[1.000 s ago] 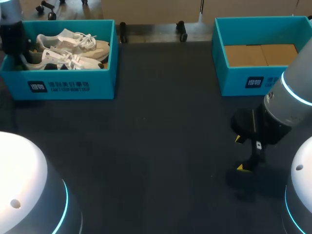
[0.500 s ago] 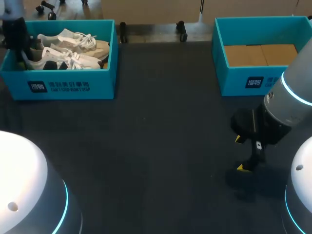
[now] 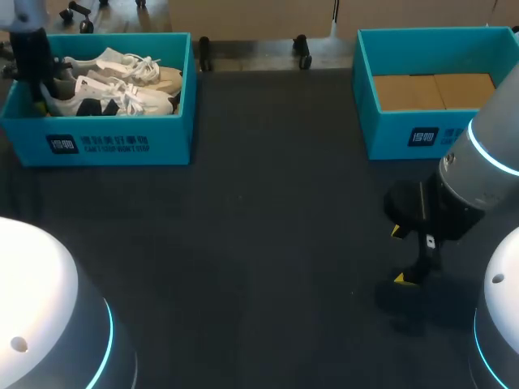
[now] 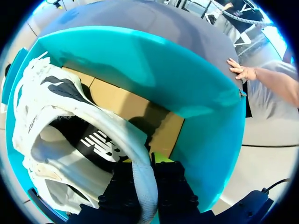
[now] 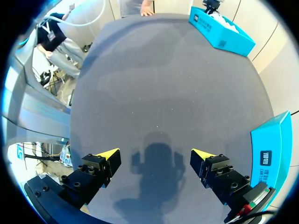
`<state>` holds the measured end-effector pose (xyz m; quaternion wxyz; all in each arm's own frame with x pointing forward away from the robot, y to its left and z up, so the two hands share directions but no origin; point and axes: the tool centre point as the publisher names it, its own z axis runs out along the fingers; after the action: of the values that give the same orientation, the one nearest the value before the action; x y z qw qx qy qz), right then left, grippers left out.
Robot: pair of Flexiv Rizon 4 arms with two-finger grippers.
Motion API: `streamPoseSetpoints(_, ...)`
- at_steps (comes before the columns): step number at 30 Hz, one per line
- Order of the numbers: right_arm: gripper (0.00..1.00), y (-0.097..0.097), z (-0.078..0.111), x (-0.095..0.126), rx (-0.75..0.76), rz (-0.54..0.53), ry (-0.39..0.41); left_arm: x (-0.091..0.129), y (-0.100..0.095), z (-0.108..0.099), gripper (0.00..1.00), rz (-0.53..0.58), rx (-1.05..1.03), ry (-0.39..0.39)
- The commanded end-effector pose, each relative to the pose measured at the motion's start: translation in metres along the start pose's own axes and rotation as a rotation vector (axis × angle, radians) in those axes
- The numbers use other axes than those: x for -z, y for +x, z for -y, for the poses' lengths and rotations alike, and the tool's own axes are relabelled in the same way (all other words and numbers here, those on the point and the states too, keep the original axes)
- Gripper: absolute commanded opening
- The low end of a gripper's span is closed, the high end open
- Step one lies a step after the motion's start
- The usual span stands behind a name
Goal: Take the shoe out of the shoebox, open the shoe tongue, remove and reinsert the insole, then place the shoe into the shoebox
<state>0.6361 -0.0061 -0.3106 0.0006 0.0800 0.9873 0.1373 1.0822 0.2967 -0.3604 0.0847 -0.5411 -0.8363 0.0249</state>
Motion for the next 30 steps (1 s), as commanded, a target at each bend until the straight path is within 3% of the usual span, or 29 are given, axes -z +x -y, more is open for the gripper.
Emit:
streamPoseSetpoints(1,1.0,0.001,0.0,-0.001,0.001,0.002,0.0,0.0,-0.003,-0.003,0.0,-0.009,0.02,0.006)
streamPoseSetpoints(13,1.0,0.001,0.0,-0.001,0.001,0.002,0.0,0.003,-0.001,-0.002,0.0,-0.02,0.129,0.043)
streamPoseSetpoints(30,1.0,0.001,0.0,-0.001,0.001,0.002,0.0,0.027,0.005,0.011,0.0,-0.014,0.216,-0.012)
